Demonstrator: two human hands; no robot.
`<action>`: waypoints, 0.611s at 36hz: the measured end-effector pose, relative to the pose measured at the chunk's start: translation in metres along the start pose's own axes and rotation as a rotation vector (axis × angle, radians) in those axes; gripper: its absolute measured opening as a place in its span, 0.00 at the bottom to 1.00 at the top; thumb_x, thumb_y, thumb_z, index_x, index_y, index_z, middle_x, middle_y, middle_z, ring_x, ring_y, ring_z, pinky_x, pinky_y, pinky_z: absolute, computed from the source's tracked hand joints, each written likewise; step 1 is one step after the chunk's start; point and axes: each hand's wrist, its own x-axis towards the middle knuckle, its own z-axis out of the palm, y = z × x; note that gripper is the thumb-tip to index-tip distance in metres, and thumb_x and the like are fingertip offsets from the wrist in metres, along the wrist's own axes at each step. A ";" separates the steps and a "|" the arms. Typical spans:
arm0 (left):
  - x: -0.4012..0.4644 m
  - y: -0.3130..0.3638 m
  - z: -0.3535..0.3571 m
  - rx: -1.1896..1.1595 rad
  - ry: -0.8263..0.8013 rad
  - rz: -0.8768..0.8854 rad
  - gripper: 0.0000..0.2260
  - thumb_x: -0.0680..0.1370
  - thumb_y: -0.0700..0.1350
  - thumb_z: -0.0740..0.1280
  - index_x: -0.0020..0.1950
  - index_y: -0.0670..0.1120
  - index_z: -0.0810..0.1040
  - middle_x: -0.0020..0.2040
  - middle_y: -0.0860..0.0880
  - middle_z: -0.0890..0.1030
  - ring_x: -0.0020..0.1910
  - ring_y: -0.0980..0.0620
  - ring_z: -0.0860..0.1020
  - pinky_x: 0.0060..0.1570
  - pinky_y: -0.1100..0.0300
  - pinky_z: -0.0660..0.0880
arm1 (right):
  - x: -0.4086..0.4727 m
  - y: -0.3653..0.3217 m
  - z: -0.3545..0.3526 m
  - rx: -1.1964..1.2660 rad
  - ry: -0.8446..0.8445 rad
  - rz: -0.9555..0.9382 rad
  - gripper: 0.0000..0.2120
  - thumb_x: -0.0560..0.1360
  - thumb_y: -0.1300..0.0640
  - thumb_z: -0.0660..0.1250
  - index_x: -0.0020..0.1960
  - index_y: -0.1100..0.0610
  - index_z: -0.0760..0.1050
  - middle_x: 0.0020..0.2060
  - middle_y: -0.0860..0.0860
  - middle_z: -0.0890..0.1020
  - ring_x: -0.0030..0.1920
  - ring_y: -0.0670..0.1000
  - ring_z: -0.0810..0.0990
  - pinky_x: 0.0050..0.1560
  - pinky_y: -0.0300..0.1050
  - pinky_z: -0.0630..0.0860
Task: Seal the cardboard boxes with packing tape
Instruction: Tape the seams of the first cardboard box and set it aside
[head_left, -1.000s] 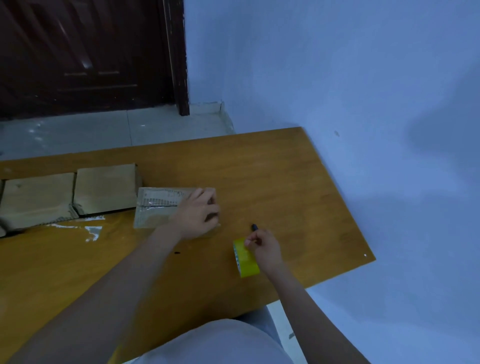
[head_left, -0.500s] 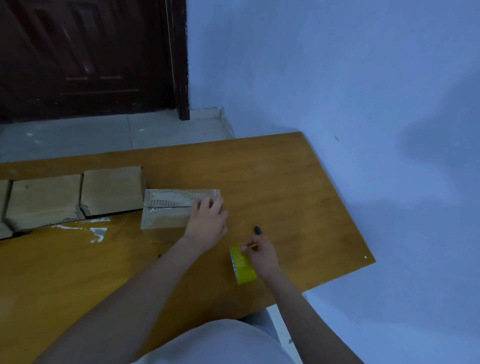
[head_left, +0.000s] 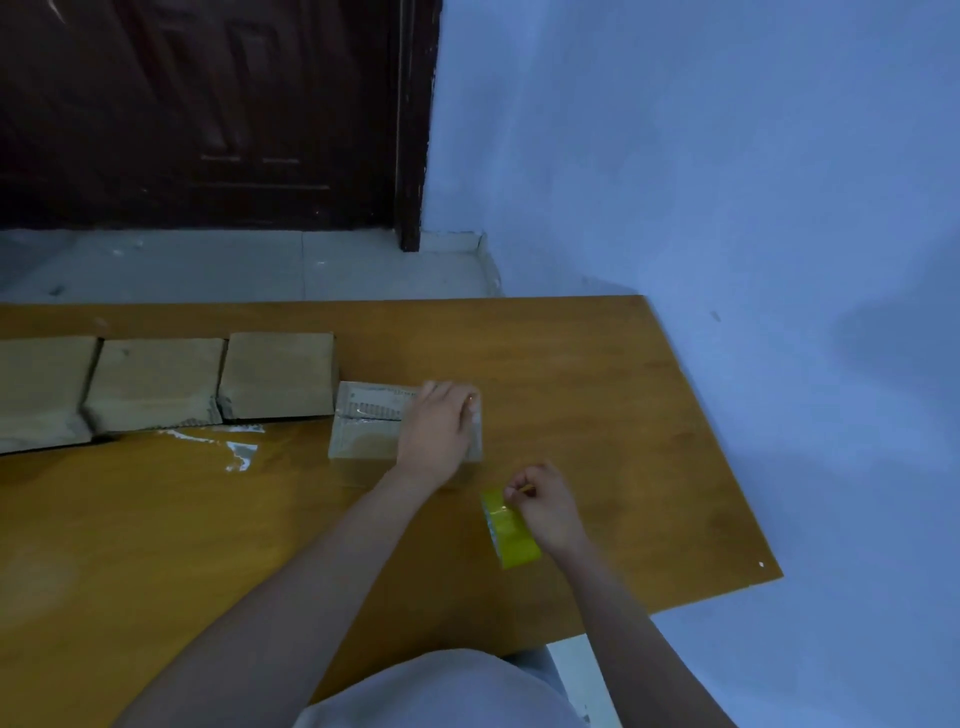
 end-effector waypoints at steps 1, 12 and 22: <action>-0.001 -0.005 -0.009 0.005 0.066 -0.003 0.09 0.80 0.42 0.62 0.55 0.42 0.79 0.49 0.45 0.80 0.50 0.44 0.73 0.49 0.53 0.68 | 0.003 -0.002 -0.002 -0.018 -0.028 -0.012 0.05 0.72 0.66 0.68 0.40 0.58 0.76 0.49 0.56 0.73 0.48 0.51 0.73 0.43 0.37 0.61; -0.057 -0.077 -0.056 -0.040 0.102 -0.687 0.24 0.81 0.53 0.60 0.68 0.37 0.68 0.62 0.37 0.73 0.62 0.36 0.69 0.60 0.45 0.68 | 0.020 -0.029 -0.002 -0.032 -0.280 -0.011 0.16 0.71 0.68 0.66 0.30 0.51 0.72 0.68 0.56 0.71 0.73 0.48 0.61 0.62 0.37 0.62; -0.035 -0.055 -0.025 -0.231 0.028 -0.697 0.19 0.82 0.48 0.59 0.69 0.40 0.67 0.62 0.40 0.73 0.59 0.40 0.74 0.52 0.49 0.75 | 0.022 -0.031 0.001 0.252 -0.289 0.098 0.10 0.71 0.61 0.67 0.32 0.52 0.77 0.37 0.47 0.74 0.45 0.51 0.71 0.41 0.41 0.65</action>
